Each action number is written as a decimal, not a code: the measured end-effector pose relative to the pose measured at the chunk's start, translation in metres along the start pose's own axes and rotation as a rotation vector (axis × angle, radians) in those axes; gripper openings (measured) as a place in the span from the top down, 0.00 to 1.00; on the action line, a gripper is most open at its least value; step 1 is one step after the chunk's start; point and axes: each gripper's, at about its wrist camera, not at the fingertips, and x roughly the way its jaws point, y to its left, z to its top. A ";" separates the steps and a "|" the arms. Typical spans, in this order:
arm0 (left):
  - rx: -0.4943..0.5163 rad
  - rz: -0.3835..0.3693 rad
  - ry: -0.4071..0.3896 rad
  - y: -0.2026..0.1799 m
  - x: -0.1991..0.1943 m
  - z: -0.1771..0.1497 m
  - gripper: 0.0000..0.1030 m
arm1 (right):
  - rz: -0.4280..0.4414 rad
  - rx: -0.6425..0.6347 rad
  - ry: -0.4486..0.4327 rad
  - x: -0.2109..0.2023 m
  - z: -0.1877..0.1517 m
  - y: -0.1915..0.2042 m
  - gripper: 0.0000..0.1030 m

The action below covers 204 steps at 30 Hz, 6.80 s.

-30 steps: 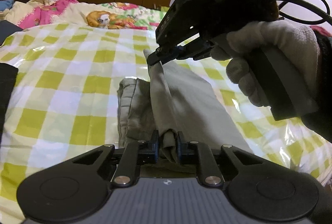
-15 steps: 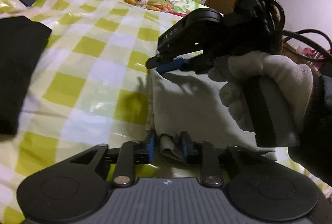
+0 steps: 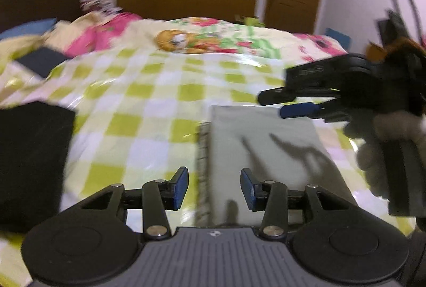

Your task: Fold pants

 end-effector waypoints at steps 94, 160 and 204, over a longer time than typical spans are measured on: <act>0.023 -0.147 0.307 0.027 0.100 0.005 0.16 | 0.093 0.119 0.144 -0.010 -0.057 -0.083 0.69; 0.200 -0.127 0.151 -0.142 0.020 -0.020 0.00 | -0.364 0.117 -0.062 -0.181 -0.135 -0.081 0.59; 0.199 -0.110 0.194 -0.145 0.020 -0.037 0.00 | -0.351 0.116 -0.038 -0.174 -0.141 -0.080 0.54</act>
